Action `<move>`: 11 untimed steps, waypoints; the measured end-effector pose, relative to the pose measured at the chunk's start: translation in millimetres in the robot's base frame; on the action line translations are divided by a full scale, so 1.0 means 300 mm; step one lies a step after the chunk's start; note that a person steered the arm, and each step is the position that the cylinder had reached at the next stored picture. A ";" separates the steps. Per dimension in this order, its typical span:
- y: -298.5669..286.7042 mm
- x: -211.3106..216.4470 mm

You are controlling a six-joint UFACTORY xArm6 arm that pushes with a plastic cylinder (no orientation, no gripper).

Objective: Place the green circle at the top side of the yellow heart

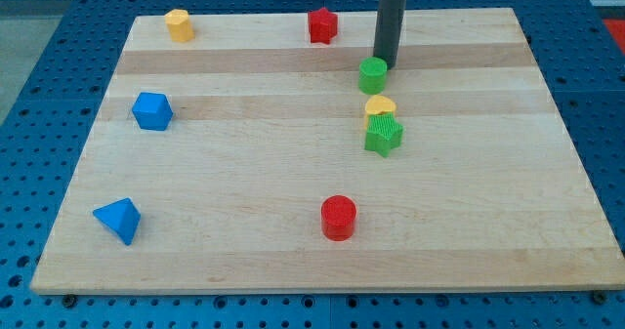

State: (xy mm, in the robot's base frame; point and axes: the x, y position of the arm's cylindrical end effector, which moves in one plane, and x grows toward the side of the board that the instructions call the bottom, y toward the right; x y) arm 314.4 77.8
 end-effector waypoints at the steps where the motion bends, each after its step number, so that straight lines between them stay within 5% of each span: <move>1: -0.008 0.012; 4: -0.186 -0.002; 9: -0.124 0.122; 11: -0.186 0.066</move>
